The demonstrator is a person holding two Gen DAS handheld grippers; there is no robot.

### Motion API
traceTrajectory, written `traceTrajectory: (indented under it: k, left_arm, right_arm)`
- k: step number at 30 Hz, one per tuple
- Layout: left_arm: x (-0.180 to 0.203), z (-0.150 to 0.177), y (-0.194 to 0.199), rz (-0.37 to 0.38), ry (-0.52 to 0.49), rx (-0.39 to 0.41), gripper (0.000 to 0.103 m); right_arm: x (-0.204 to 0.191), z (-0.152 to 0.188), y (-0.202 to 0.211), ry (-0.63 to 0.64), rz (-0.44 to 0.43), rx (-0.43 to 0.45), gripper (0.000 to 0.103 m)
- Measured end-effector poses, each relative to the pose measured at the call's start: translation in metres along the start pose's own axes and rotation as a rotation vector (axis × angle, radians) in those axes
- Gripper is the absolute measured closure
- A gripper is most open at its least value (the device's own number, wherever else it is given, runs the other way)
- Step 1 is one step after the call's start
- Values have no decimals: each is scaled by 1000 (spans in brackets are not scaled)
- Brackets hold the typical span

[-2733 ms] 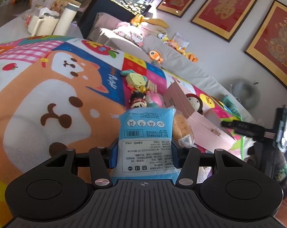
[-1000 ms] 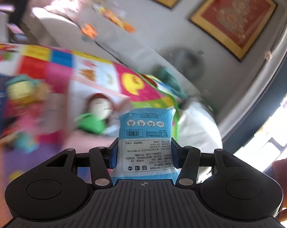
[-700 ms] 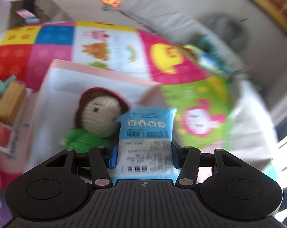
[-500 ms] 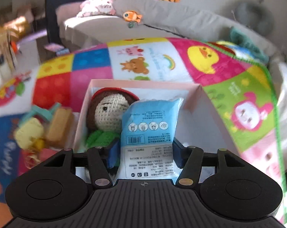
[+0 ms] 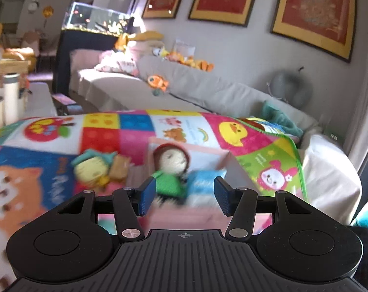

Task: Organize objects
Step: 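Lower the bread roll into the pink box and open the right tool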

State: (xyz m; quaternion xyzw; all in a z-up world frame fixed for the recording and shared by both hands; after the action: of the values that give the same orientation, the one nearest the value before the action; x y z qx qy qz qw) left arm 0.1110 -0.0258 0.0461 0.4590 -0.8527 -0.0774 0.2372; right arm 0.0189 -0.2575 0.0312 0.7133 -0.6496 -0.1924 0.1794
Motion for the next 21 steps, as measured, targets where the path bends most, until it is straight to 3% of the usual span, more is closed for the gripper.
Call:
traceTrajectory:
  k: [5, 8, 12, 16, 19, 21]
  left_arm:
    - [-27, 50, 41, -33, 9, -63, 46]
    - [-50, 64, 55, -62, 67, -67, 46]
    - [-76, 64, 68, -95, 142, -23, 46]
    - [-92, 65, 74, -100, 188, 9, 46]
    - [-96, 66, 68, -87, 212, 10, 46]
    - [-95, 68, 65, -79, 217, 11, 46]
  right_arm:
    - [2, -55, -35, -98, 25, -12, 47]
    - [0, -83, -71, -140, 72, -36, 47]
    - [-9, -74, -122, -110, 91, -229, 43]
    - [-9, -74, -112, -113, 95, -192, 34]
    - [-4, -80, -102, -103, 125, -144, 34]
    - [-5, -82, -101, -64, 153, -117, 41]
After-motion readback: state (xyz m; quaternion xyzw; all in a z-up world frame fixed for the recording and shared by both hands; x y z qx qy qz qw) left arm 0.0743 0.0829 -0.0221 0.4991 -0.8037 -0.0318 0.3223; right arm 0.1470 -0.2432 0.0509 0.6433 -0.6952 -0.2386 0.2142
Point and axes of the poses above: each gripper's, at about its wrist camera, not at the fingertips, and y roughly against the way its jaws point, x to its right, z to its underside, the point moved 9 cm from there along -y, roughly the way its jaws point, and after that the axes turned 10 degrees about z, right-handed, at the moved point
